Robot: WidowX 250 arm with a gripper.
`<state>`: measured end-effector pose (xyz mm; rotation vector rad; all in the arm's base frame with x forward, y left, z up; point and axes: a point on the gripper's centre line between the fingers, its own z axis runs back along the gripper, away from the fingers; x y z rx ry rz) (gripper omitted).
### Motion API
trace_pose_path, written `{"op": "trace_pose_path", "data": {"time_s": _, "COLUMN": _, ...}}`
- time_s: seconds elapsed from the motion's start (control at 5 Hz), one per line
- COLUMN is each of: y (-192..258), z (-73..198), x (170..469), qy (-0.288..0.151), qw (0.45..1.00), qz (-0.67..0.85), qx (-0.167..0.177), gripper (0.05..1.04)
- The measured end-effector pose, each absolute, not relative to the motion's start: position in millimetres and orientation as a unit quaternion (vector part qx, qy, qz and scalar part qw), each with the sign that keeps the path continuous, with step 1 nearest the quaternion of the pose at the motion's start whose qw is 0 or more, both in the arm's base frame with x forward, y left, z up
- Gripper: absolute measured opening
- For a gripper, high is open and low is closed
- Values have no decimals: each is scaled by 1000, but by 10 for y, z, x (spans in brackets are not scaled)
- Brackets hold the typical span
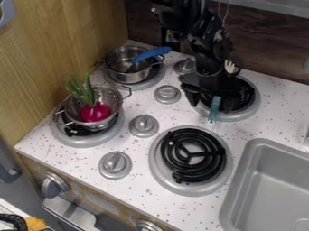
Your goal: Move the fork in the left upper side of the burner
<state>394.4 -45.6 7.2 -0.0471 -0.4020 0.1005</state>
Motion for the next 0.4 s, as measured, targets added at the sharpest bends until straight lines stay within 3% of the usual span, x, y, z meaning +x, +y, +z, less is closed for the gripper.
{"op": "trace_pose_path", "data": {"time_s": 0.4, "y": -420, "z": -172, "x": 3988, "qy": -168, "qw": 983, "qz": 54, "qx": -48, "gripper": 999}}
